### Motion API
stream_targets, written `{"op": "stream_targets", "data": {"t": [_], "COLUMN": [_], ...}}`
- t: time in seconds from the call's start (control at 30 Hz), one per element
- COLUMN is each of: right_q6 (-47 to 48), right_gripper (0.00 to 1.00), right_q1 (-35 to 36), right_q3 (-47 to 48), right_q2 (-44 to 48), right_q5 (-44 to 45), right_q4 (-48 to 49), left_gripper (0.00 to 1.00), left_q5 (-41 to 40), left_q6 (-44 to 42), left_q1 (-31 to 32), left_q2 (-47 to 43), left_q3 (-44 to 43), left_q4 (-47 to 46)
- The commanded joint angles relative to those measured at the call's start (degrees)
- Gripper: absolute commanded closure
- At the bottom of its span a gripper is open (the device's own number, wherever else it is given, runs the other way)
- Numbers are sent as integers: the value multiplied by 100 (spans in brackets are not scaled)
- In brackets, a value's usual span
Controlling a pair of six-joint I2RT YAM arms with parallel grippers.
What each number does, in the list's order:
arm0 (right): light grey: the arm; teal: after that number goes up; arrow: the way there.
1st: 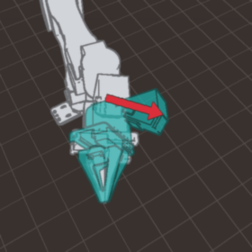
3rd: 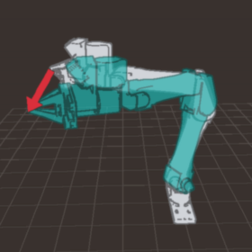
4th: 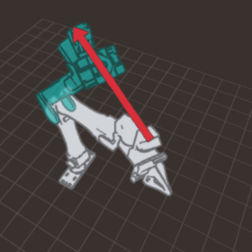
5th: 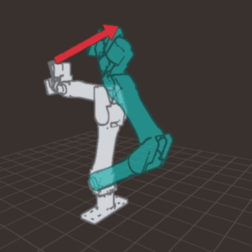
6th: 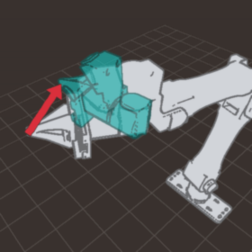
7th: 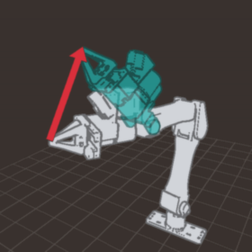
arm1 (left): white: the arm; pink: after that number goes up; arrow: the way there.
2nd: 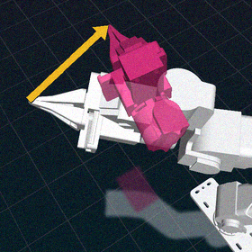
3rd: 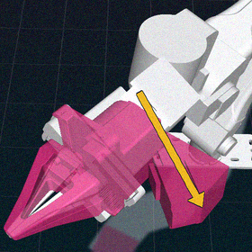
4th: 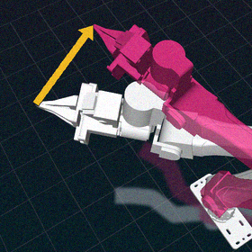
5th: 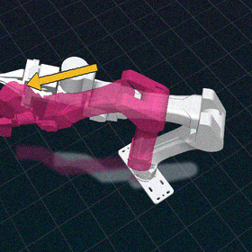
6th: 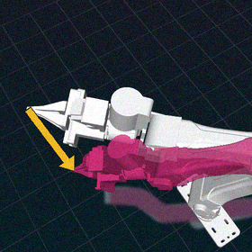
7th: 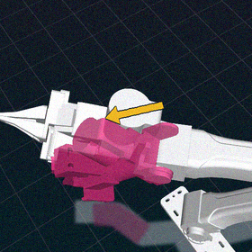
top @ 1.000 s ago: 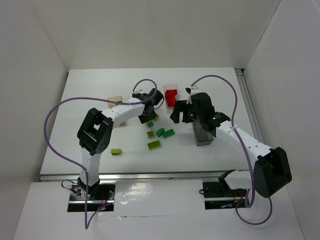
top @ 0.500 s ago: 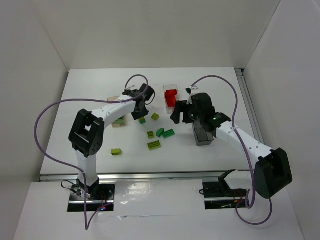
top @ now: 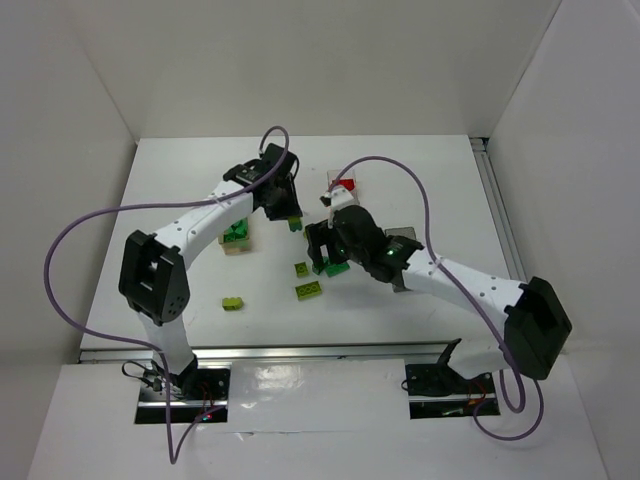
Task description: Sort the legos into containers by color
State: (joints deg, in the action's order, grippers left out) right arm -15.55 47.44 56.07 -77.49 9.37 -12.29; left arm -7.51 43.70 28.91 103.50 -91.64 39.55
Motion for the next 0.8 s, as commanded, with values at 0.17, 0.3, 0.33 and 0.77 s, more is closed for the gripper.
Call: {"op": "stream_targets", "data": {"t": [0.17,0.3,0.33,0.77], "right_q6": [61,-70,-71,-247], "right_gripper": [15,15,17,32], "right_q1": [722,836,837,890], "right_q3": [518,703,755,1002], "right_q2": [-836,-1372,-1443,-1909], "right_q5": [1699,2008,2095,2825], "right_q4": [1361,1642,1703,2117], "left_gripper": [95,95,95,95], "left_q5": [-92,-207,-207,-155], "left_q6": [762,885,886,833], "left_q1": [141,142,142,142], "left_q2": [-471,-533,-533,-428], "left_q3": [-39,-38,-39,-39], "left_q4": [106,219,220,273]}}
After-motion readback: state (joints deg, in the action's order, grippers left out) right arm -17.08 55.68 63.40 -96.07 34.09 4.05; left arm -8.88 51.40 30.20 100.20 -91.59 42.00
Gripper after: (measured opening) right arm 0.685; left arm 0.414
